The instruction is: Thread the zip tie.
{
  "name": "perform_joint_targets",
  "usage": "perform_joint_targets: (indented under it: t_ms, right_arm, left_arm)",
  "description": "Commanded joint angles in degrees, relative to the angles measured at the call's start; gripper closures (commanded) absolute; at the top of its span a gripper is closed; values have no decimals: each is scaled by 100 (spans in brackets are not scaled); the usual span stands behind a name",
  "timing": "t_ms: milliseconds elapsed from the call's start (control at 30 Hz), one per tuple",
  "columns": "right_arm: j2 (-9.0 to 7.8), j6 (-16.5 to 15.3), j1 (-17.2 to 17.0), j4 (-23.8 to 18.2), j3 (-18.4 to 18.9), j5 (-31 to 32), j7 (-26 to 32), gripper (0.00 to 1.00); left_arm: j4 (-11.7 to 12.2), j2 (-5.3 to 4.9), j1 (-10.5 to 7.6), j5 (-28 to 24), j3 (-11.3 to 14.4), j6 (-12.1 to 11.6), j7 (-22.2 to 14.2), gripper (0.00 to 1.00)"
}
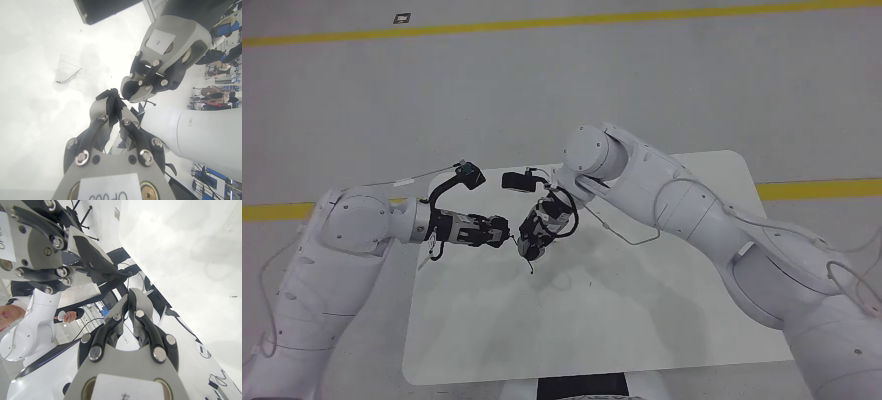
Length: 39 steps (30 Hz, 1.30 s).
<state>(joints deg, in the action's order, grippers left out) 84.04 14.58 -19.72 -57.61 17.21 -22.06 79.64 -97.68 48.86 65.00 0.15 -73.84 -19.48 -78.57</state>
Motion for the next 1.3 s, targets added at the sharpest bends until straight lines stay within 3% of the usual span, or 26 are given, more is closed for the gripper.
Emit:
perform_joint_targets:
  t_ms: [0,1267]
  right_arm:
    - [10,-8,9,27,-8,0,0,100]
    - [139,-255,280,346,-399,-428,0,100]
  left_arm:
    - [0,0,0,0,0,0,0,100]
    - [0,0,0,0,0,0,0,100]
